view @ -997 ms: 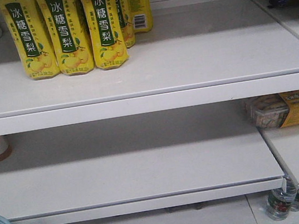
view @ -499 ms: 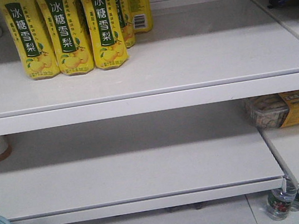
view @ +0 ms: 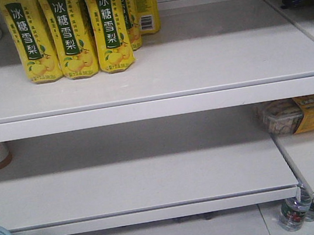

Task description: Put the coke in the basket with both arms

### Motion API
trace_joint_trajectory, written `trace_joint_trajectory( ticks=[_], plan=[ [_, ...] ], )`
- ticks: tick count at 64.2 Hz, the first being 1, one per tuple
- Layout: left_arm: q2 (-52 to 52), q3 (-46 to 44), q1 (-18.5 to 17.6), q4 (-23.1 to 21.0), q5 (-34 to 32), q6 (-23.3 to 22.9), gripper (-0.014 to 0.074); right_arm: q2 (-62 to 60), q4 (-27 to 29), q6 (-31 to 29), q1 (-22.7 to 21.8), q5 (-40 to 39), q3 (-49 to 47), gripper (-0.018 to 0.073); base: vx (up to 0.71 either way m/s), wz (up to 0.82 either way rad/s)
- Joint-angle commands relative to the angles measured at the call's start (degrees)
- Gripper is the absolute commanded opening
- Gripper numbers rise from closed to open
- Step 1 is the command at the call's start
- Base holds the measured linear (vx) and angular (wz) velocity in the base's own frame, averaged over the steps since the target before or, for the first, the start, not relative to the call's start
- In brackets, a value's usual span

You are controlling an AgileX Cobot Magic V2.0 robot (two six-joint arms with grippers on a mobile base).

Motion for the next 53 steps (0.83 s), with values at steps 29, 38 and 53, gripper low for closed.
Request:
trace_joint_trajectory(
  ticks=[29, 38, 53],
  plan=[
    [-1.2, -1.7, 0.1, 1.6, -8.6, 1.3, -0.0006, -0.7, -0.3, -0.6, -0.3, -4.5, 0.5, -0.0002, 0.0, 0.0],
    [-1.2, -1.7, 0.1, 1.6, -8.6, 1.3, -0.0006, -0.7, -0.3, -0.6, -0.3, -4.5, 0.5, -0.0002, 0.0, 0.0],
    [-1.2, -1.7, 0.1, 1.6, -8.6, 1.3, -0.0006, -0.7, -0.3, -0.6, -0.3, -4.5, 0.5, -0.0002, 0.0, 0.0]
  ],
)
